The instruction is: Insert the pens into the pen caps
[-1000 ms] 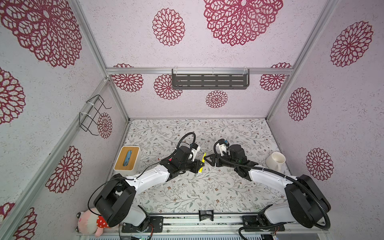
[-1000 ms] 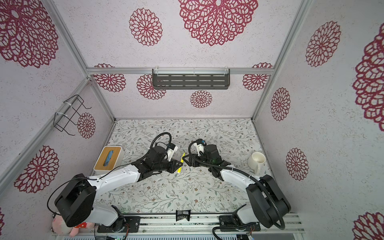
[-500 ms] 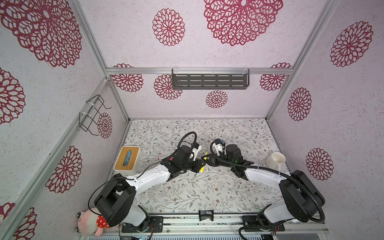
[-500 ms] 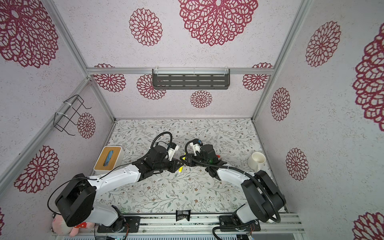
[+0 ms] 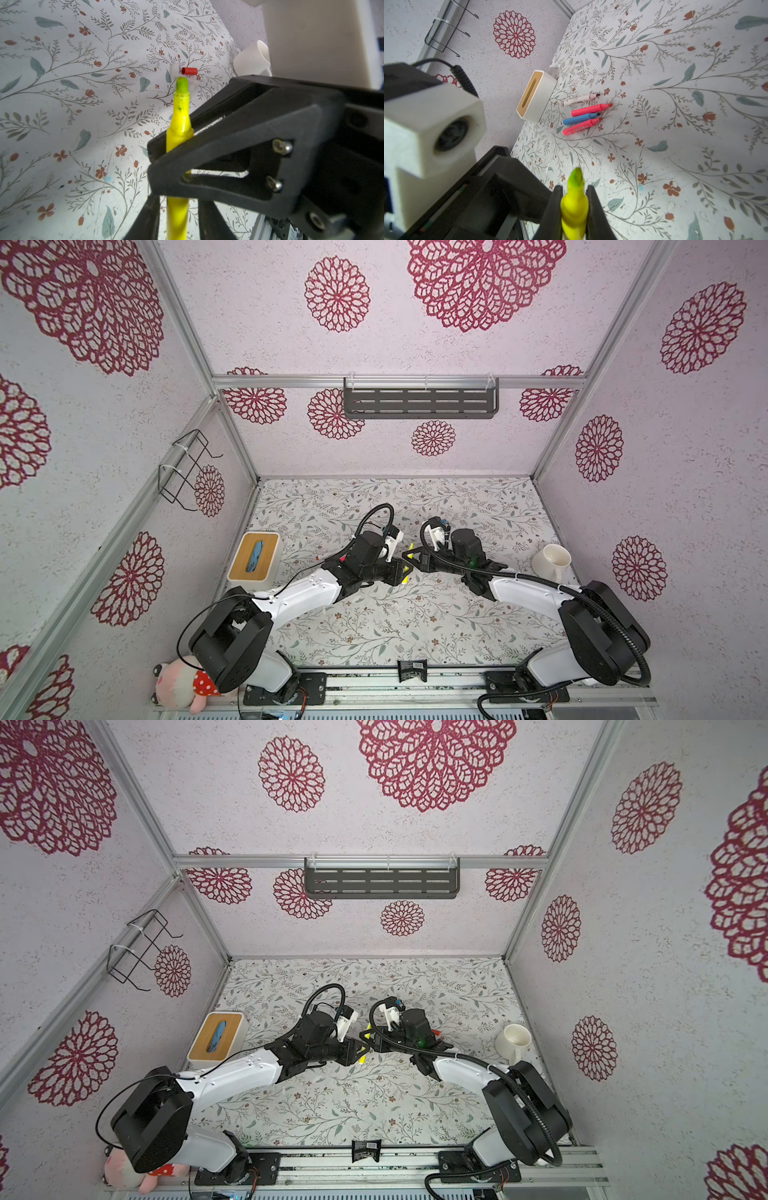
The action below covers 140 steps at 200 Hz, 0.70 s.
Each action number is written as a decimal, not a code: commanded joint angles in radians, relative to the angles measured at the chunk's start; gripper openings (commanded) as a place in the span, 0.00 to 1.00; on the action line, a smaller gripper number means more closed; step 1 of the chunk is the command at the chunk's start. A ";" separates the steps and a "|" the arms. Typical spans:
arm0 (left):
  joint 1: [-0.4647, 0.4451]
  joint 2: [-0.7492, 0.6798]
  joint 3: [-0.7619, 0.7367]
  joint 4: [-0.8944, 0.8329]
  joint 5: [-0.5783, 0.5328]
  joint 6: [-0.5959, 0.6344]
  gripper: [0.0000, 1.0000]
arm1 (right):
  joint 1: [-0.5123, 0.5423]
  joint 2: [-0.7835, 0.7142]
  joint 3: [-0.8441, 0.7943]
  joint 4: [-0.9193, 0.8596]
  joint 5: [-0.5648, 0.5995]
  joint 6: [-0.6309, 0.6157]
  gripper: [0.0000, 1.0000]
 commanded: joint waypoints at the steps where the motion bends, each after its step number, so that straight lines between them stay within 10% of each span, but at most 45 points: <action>1: -0.011 0.017 0.019 0.007 0.015 -0.001 0.35 | 0.003 -0.040 0.002 0.063 0.004 0.017 0.04; 48: -0.011 0.017 0.022 0.011 0.010 -0.006 0.33 | 0.005 -0.033 -0.014 0.110 -0.012 0.045 0.04; 113: -0.009 0.009 0.020 0.020 -0.003 -0.013 0.03 | 0.007 -0.043 -0.042 0.150 -0.013 0.076 0.04; 140: -0.009 0.011 0.020 0.019 -0.018 -0.020 0.11 | 0.007 -0.040 -0.063 0.214 -0.017 0.116 0.04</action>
